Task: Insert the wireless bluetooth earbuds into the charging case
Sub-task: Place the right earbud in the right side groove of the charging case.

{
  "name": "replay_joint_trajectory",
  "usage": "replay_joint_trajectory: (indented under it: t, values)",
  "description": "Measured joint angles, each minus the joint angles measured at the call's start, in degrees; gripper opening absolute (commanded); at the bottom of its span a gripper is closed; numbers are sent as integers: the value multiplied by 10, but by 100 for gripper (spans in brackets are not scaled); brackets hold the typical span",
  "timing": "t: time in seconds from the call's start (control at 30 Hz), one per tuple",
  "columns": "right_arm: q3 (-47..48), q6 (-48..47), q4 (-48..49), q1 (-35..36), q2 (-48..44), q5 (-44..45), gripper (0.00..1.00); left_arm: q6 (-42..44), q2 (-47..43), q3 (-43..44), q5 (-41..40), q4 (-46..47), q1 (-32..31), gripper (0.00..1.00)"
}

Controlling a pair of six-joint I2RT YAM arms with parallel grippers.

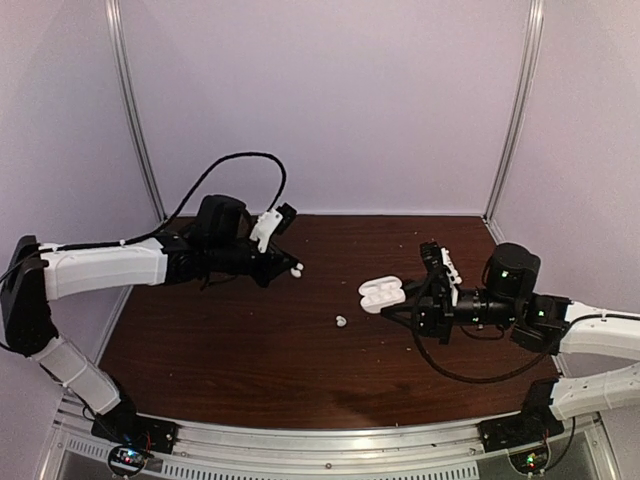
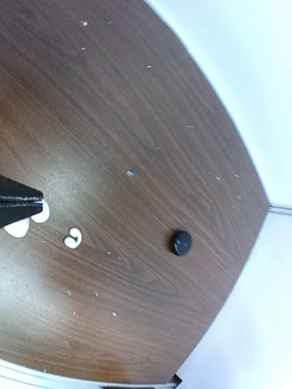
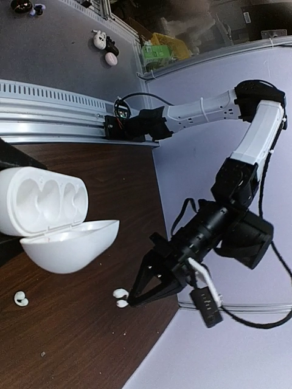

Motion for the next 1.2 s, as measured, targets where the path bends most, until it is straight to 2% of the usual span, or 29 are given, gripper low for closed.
replay_joint_trajectory:
  t: [0.2, 0.37, 0.77, 1.2]
  values:
    - [0, 25, 1, -3, 44, -30, 0, 63, -163, -29, 23, 10, -37, 0]
    - [9, 32, 2, -5, 70, -56, 0, 107, -228, -27, 24, 7, -98, 0]
    - [26, 45, 20, -5, 102, -124, 0, 165, -182, 29, -7, -14, -240, 0]
    - [32, 51, 21, -1, 107, -136, 0, 198, -119, 65, -41, -29, -285, 0]
